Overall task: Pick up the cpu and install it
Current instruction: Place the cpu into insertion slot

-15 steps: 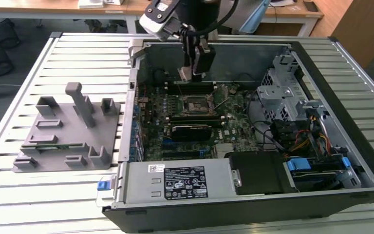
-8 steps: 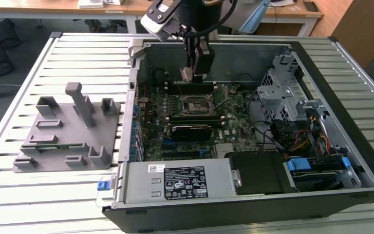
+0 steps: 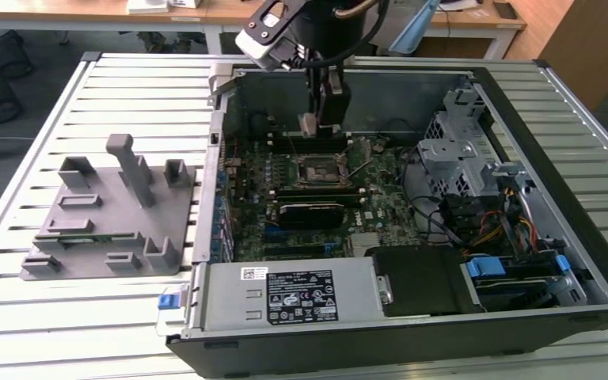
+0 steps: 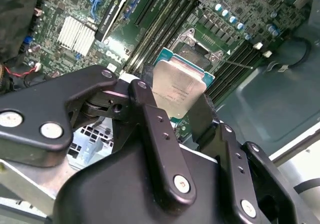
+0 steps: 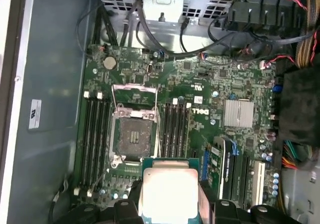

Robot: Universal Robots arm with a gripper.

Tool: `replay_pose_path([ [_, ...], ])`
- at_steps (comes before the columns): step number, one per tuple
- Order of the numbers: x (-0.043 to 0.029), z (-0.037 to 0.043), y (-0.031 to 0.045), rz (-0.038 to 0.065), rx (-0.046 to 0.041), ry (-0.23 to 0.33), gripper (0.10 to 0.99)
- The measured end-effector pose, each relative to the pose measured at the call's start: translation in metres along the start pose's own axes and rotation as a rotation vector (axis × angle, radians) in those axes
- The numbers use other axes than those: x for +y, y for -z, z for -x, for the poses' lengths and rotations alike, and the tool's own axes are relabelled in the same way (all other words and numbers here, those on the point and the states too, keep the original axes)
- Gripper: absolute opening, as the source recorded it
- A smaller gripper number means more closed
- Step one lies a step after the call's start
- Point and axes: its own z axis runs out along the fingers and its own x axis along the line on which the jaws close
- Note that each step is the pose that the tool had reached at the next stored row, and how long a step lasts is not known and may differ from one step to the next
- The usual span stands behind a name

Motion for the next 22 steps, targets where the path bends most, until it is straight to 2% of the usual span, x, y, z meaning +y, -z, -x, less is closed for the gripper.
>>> replay_pose_path([
  [9, 0.0131, -0.0143, -0.0165, 0.000, 0.0001, -0.003, 0.525],
  [22, 0.0177, -0.0199, -0.0404, 0.000, -0.0009, -0.034, 0.525],
])
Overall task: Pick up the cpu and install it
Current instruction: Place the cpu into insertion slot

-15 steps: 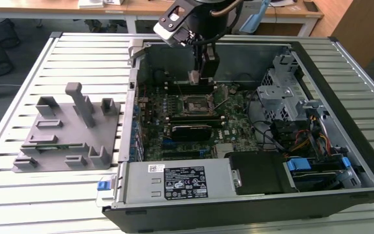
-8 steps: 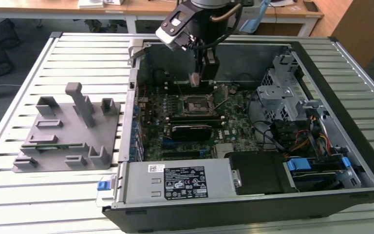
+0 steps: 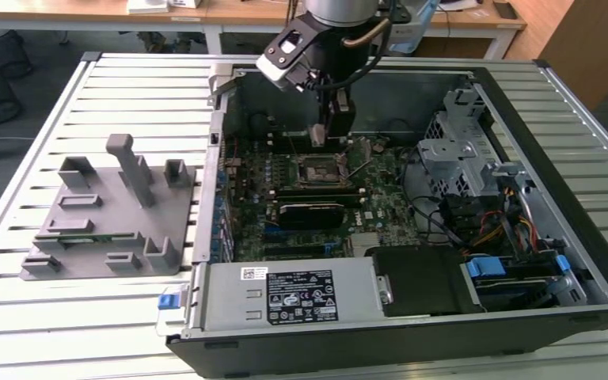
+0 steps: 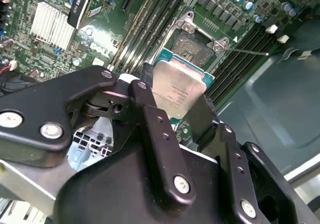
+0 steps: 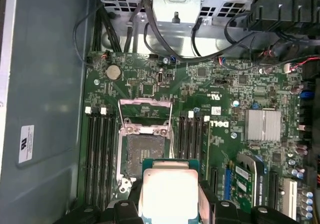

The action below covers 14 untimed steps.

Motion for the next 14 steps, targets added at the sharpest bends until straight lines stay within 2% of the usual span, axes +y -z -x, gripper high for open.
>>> replay_pose_path([
  [6, 0.0017, -0.0015, -0.0104, 0.000, 0.0000, -0.001, 0.525],
  [14, 0.0026, -0.0086, -0.0232, 0.000, -0.0004, -0.012, 0.525],
])
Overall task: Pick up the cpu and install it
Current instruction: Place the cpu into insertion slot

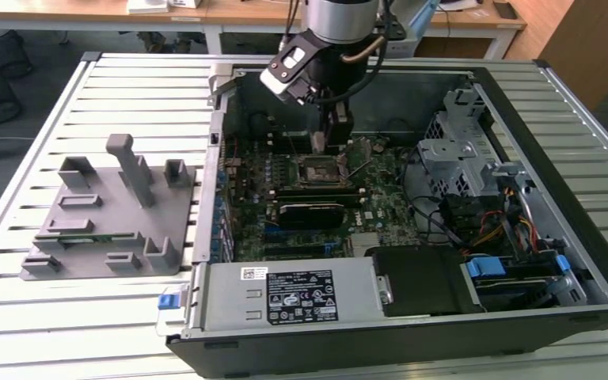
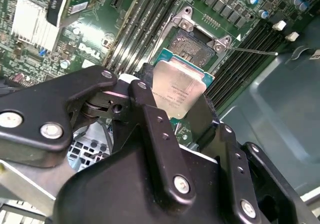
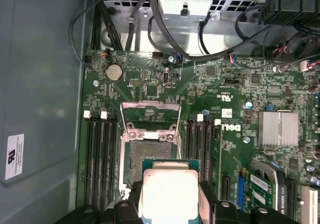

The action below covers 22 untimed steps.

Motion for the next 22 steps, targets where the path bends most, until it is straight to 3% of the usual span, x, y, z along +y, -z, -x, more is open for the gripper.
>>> replay_pose_path([
  [9, 0.0015, -0.0011, -0.0081, 0.000, -0.0001, -0.002, 0.525],
  [22, 0.0010, -0.0054, -0.0277, 0.000, -0.0014, -0.003, 0.525],
])
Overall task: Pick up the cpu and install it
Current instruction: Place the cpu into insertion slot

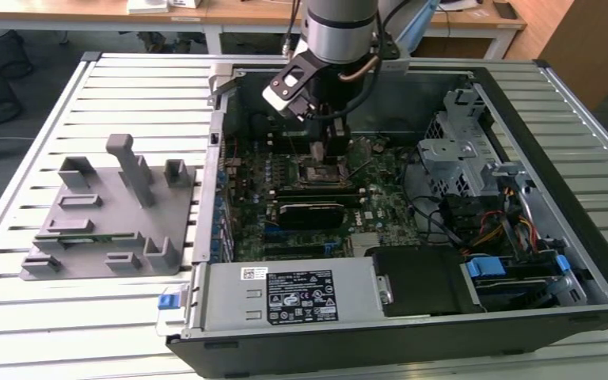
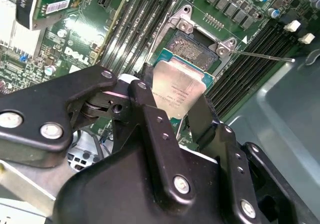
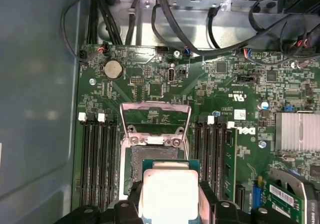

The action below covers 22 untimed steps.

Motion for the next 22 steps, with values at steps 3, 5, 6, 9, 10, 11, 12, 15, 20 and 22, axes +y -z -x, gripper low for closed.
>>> replay_pose_path([
  [3, -0.0001, 0.0000, -0.0016, 0.000, -0.0002, 0.000, 0.525],
  [5, -0.0001, 0.0000, -0.0021, 0.000, -0.0004, 0.000, 0.525],
  [6, -0.0001, 0.0000, -0.0024, 0.000, -0.0004, 0.000, 0.525],
  [9, -0.0001, 0.0000, -0.0031, 0.000, -0.0001, 0.000, 0.525],
  [10, -0.0001, -0.0001, -0.0036, 0.000, 0.0000, 0.000, 0.525],
  [11, -0.0002, 0.0000, -0.0042, 0.000, -0.0001, 0.000, 0.525],
  [12, -0.0002, -0.0001, -0.0051, 0.000, -0.0002, 0.000, 0.525],
  [15, -0.0003, -0.0016, -0.0087, 0.000, -0.0003, 0.000, 0.525],
  [20, -0.0005, -0.0053, -0.0172, 0.000, -0.0001, 0.000, 0.525],
  [22, -0.0006, -0.0063, -0.0208, 0.000, -0.0001, 0.000, 0.525],
])
